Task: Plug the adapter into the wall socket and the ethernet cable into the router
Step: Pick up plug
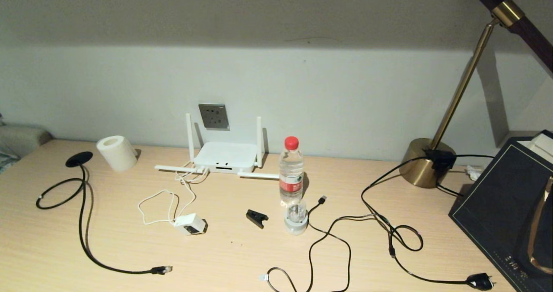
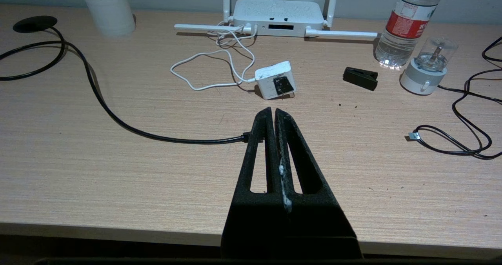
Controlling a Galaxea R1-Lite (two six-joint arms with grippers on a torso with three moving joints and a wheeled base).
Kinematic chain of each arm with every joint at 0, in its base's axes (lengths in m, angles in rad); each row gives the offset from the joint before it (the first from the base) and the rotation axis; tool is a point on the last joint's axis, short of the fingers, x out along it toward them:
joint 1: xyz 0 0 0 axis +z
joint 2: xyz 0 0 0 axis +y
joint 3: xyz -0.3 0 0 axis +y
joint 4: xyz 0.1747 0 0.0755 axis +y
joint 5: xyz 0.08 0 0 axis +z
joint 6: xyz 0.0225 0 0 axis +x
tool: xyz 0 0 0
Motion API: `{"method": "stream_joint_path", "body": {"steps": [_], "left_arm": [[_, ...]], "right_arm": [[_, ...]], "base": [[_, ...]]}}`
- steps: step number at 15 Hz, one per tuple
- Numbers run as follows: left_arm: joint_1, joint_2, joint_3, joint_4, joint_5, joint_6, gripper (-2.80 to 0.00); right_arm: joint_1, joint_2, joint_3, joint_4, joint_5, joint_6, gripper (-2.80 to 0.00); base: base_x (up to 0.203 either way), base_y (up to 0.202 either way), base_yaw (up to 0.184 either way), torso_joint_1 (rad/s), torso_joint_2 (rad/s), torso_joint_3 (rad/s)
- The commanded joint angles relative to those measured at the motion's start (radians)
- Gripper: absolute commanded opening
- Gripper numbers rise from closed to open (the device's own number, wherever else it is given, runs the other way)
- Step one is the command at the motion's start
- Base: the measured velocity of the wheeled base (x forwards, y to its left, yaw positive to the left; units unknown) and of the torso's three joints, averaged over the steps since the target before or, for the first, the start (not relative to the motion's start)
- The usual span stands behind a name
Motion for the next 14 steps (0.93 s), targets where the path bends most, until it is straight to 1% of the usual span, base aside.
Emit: {"method": "stream_joint_path", "body": {"steps": [1,3,4,5,6,7,8,9,10,12,14], "left_arm": [[0.000,0.000,0.014,-0.003,0.000,0.006,-2.80],[0.000,0.000,0.014,-0.004,-0.005,0.012,-2.80],[0.000,0.001,-0.002,-0.004,-0.014,0.037,-2.80],[0.000,0.011,-0.057,0.004,-0.038,0.061,-2.80],[0.000,0.043,-0.152,0.019,-0.078,0.077,-2.80],[-0.001,0.102,-0.273,0.044,-0.116,0.087,-2.80],[-0.003,0.199,-0.392,0.077,-0.156,0.096,-2.80],[-0.006,0.298,-0.491,0.111,-0.195,0.102,-2.80],[-0.009,0.386,-0.555,0.140,-0.231,0.108,-2.80],[-0.021,0.566,-0.607,0.173,-0.281,0.137,-2.80],[-0.032,0.731,-0.642,0.185,-0.311,0.190,-2.80]], "right_arm": [[0.000,0.002,0.035,-0.001,0.004,-0.017,-2.80],[0.000,0.002,0.035,0.000,0.008,-0.049,-2.80],[0.000,0.002,0.035,-0.001,0.006,-0.043,-2.80],[0.000,0.002,0.035,-0.001,0.006,-0.046,-2.80],[0.000,0.002,0.035,-0.001,0.006,-0.045,-2.80],[0.000,0.002,0.035,-0.001,0.006,-0.040,-2.80],[-0.001,0.002,0.035,-0.001,0.005,-0.026,-2.80],[0.000,0.002,0.035,-0.001,0.005,-0.013,-2.80],[0.000,0.002,0.035,-0.001,0.003,-0.003,-2.80],[0.000,0.002,0.035,-0.001,0.003,-0.003,-2.80],[0.000,0.002,0.034,-0.001,0.003,-0.003,-2.80]], "base": [[0.000,0.000,0.000,0.000,0.00,0.000],[0.000,0.000,0.000,0.000,0.00,0.000],[0.000,0.000,0.000,0.000,0.00,0.000],[0.000,0.000,0.000,0.000,0.00,0.000],[0.000,0.000,0.000,0.000,0.00,0.000],[0.000,0.000,0.000,0.000,0.00,0.000],[0.000,0.000,0.000,0.000,0.00,0.000],[0.000,0.000,0.000,0.000,0.00,0.000],[0.000,0.000,0.000,0.000,0.00,0.000],[0.000,0.000,0.000,0.000,0.00,0.000],[0.000,0.000,0.000,0.000,0.00,0.000]]}}
